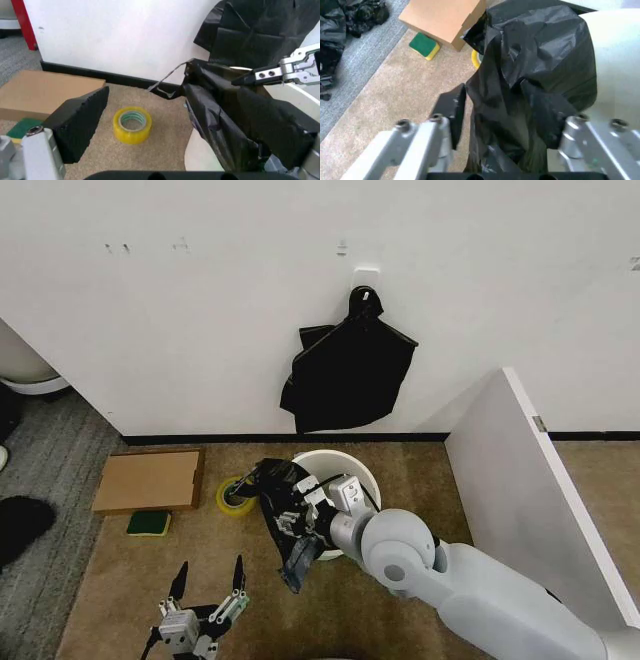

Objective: Place the garbage bag over the trash bin.

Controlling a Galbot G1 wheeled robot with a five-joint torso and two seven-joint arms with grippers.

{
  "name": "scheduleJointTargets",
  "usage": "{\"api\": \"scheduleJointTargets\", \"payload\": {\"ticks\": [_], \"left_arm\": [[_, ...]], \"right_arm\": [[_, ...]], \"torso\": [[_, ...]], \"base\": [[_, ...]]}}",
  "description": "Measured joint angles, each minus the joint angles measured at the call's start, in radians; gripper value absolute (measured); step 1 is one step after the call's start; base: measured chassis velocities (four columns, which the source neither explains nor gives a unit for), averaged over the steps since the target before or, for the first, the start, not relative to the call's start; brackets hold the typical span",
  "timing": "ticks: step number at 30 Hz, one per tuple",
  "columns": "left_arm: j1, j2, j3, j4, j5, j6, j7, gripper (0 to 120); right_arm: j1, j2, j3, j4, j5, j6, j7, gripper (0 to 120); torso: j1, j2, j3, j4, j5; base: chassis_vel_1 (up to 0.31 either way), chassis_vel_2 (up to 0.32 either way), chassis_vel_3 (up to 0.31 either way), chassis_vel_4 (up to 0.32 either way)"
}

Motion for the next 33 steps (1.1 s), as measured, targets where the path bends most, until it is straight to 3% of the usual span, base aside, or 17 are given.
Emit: {"api": "scheduleJointTargets", "payload": {"ticks": [4,11,16,23,25,32,33], "left_arm": [[-0.009,0.001,0.003,0.003,-0.003,0.004,0.0,100],[-0.021,0.009,0.013,-0.002,-0.012,0.035,-0.001,100],[-0.052,0.031,0.021,-0.011,-0.043,0.098,-0.011,100],[-0.168,0.096,0.041,-0.045,-0.111,0.286,-0.057,100],[-0.182,0.105,0.045,-0.047,-0.119,0.301,-0.06,100],[-0.361,0.243,0.076,-0.039,-0.28,0.536,-0.107,99],[-0.361,0.243,0.076,-0.039,-0.28,0.536,-0.107,99]], "right_arm": [[0.002,-0.002,-0.003,-0.003,-0.001,0.0,0.014,22],[-0.009,-0.002,0.003,-0.003,-0.008,0.001,0.021,0],[-0.023,-0.008,0.008,0.005,-0.028,0.002,0.017,0],[-0.029,-0.022,0.018,0.017,-0.034,0.003,0.012,0],[-0.027,-0.021,0.018,0.017,-0.034,0.003,0.012,0],[-0.012,-0.025,0.019,0.022,-0.02,0.003,0.021,0],[-0.012,-0.025,0.019,0.022,-0.02,0.003,0.021,0]], "torso": [[0.0,0.0,0.0,0.0,0.0],[0.0,0.0,0.0,0.0001,0.0],[0.0,0.0,0.0,0.0,0.0],[0.0,0.0,0.0,0.0,0.0],[0.0,0.0,0.0,-0.0001,0.0],[0.0,0.0,0.0,-0.0005,-0.0002],[0.0,0.0,0.0,-0.0005,-0.0002]], "base": [[0.0,0.0,0.0,0.0],[0.0,0.0,0.0,0.0],[0.0,0.0,0.0,0.0],[0.0,0.0,0.0,0.0],[0.0,0.0,0.0,0.0],[0.0,0.0,0.0,0.0],[0.0,0.0,0.0,0.0]]}}
